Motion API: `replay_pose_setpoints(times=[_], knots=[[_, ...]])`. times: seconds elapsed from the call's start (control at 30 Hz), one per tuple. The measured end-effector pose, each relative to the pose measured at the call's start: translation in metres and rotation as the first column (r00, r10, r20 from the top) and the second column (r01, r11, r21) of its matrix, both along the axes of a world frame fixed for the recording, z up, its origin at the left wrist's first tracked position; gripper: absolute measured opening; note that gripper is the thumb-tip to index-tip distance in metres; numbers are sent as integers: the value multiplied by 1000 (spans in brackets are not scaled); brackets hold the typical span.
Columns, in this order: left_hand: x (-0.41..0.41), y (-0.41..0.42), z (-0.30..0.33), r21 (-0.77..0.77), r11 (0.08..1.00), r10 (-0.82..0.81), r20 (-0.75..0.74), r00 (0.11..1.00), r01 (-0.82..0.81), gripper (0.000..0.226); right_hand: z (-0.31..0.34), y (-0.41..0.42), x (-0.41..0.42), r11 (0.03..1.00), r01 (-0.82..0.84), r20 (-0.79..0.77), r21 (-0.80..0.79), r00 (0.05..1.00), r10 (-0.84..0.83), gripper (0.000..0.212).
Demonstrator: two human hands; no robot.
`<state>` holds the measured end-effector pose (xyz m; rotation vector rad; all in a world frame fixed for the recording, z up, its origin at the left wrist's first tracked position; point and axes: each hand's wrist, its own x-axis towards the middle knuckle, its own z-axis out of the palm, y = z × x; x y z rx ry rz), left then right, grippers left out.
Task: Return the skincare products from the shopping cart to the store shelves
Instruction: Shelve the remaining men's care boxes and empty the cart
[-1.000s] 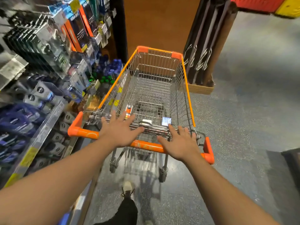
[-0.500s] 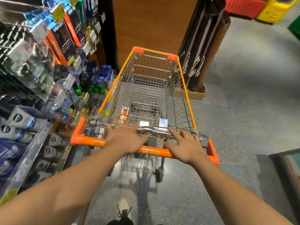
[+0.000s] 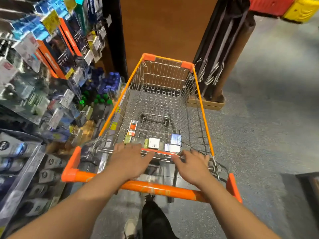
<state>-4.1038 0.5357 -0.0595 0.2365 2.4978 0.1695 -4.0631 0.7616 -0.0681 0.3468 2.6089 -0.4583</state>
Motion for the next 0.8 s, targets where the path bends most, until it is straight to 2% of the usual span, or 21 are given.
replay_pose_setpoints(times=[0.03,0.13,0.2,0.3,0.4,0.47,0.6,0.7,0.8], knots=[[-9,0,2,18,1000,4,24,1000,-5,89,-5,-1,-14,1000,-4,1,-28,1000,4,61],[-32,6,6,72,992,96,75,992,-102,66,-23,0,-56,990,2,15,-141,1000,0,67],[-52,7,7,81,975,204,49,978,-208,70,-28,-1,-82,973,19,-2,-231,1000,-21,74],[-91,8,-10,95,938,332,35,943,-333,79,-44,0,-126,937,67,20,-343,998,-64,53],[-120,7,-21,111,945,303,54,952,-307,81,-69,-6,-162,919,92,55,-383,996,-77,58],[-136,4,-30,71,950,299,90,950,-305,71,-90,-11,-178,905,103,54,-414,995,-89,62],[-163,-3,-64,-25,961,277,28,961,-276,48,-133,-26,-207,892,69,57,-446,997,-49,71],[-178,-7,-93,-26,942,337,65,939,-336,38,-173,-43,-228,897,20,45,-442,999,0,75],[-193,-10,-118,-26,960,279,89,956,-278,48,-218,-64,-249,913,-107,-26,-395,994,105,87]])
